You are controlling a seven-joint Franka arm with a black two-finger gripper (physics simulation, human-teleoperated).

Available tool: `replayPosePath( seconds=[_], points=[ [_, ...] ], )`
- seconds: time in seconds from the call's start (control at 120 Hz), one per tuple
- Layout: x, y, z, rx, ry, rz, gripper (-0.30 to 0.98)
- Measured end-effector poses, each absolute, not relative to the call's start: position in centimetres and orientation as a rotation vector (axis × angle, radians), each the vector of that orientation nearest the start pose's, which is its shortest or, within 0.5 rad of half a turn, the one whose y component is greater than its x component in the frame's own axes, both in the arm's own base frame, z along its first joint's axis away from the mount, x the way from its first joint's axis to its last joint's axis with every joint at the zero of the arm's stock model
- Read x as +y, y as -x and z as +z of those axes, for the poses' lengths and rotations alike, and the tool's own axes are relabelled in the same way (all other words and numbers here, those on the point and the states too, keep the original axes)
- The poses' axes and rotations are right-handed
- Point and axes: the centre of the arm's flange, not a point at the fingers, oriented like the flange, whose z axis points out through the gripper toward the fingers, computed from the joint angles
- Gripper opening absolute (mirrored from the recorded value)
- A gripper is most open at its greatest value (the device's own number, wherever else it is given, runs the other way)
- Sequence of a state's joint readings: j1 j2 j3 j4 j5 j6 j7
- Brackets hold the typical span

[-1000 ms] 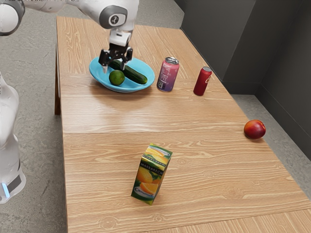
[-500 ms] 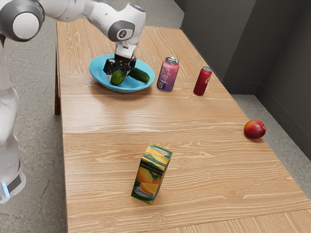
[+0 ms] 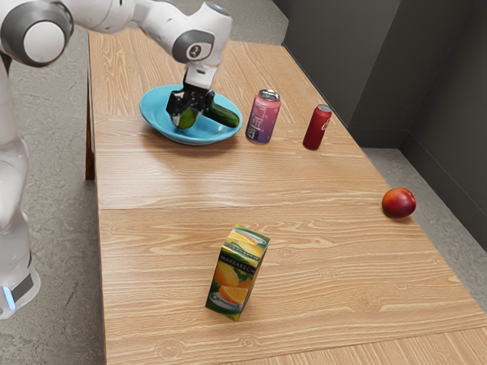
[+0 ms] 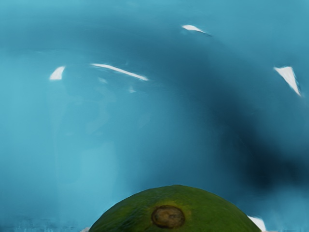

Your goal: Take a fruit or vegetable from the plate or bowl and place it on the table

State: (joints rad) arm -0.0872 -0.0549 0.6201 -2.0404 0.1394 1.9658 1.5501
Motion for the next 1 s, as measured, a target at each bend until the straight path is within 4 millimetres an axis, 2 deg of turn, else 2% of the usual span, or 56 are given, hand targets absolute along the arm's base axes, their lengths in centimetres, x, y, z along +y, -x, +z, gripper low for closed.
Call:
replayPosePath(
  seconds=[0.083, 0.225, 0.317, 0.4, 0.467, 0.525, 0.642, 0.775, 1.0],
  points=[
    [28.4, -45.0, 47.3, 1.577, 2.685, 0.121, 0.19],
    [27.9, -43.5, 51.0, 1.557, 2.693, 0.035, 0.17],
    [24.4, -44.3, 53.4, 1.622, 2.646, 0.019, 0.16],
    [21.7, -43.7, 56.2, 1.657, 2.61, -0.02, 0.16],
    [17.5, -44.4, 58.1, 1.72, 2.535, 0.004, 0.15],
    [14.0, -45.0, 59.0, 1.766, 2.485, 0.037, 0.15],
    [9.5, -45.5, 61.1, 1.781, 2.437, 0.062, 0.15],
    [6.8, -45.6, 63.5, 1.733, 2.474, 0.03, 0.14],
    [5.4, -45.8, 63.9, 1.625, 2.658, -0.054, 0.14]
  ],
)
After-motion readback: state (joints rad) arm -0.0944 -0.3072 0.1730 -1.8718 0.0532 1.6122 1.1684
